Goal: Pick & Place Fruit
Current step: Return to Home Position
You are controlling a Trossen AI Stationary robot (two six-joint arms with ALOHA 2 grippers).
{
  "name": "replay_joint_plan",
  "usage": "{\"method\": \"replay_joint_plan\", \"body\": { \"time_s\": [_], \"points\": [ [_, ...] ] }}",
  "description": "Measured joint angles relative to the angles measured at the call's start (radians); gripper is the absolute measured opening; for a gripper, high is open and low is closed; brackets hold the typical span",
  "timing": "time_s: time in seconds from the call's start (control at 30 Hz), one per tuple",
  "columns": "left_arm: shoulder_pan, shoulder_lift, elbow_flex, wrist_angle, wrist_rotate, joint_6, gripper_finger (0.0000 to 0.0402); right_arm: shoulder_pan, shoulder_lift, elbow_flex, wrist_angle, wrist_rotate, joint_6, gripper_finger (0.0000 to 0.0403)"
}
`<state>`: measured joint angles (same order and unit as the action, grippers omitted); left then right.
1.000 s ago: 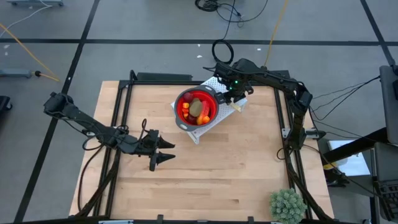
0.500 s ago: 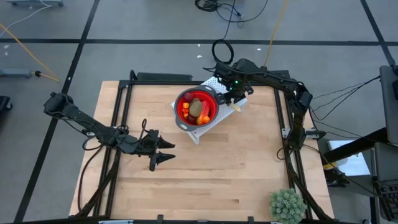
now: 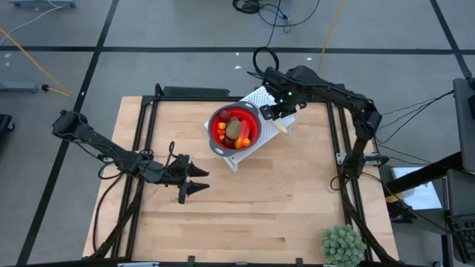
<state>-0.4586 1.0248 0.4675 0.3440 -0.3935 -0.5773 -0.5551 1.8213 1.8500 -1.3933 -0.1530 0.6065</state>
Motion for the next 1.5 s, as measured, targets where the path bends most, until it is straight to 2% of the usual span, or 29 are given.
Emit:
{"method": "replay_joint_plan", "body": {
  "time_s": [0.2,0.43,0.57,0.8,0.93,1.17,1.33,1.5],
  "points": [
    [0.000,0.000,0.000,0.001,0.000,0.004,0.0250,0.001,-0.088,0.000,0.016,0.012,-0.048,0.0166],
    [0.000,0.000,0.000,0.001,-0.001,0.005,0.0250,0.074,-0.245,-0.001,0.036,0.218,-0.155,0.0157],
    [0.000,0.000,0.000,0.000,-0.001,0.014,0.0250,0.121,-0.333,-0.001,0.081,0.298,-0.200,0.0117],
    [0.000,0.000,0.000,0.001,-0.001,0.045,0.0250,0.199,-0.444,-0.001,0.140,0.387,-0.281,0.0013],
    [0.000,0.000,0.000,0.007,-0.001,0.062,0.0250,0.254,-0.487,-0.022,0.177,0.428,-0.334,0.0010],
    [0.000,0.000,0.000,0.038,-0.002,0.286,0.0250,0.348,-0.623,-0.267,0.394,0.441,-0.441,0.0003],
    [0.011,-0.029,0.000,0.015,-0.003,0.335,0.0251,0.397,-0.747,-0.476,0.585,0.440,-0.507,0.0001],
    [0.065,-0.125,0.001,-0.086,0.021,0.368,0.0251,0.421,-0.865,-0.630,0.687,0.437,-0.560,0.0001]
  ]
}}
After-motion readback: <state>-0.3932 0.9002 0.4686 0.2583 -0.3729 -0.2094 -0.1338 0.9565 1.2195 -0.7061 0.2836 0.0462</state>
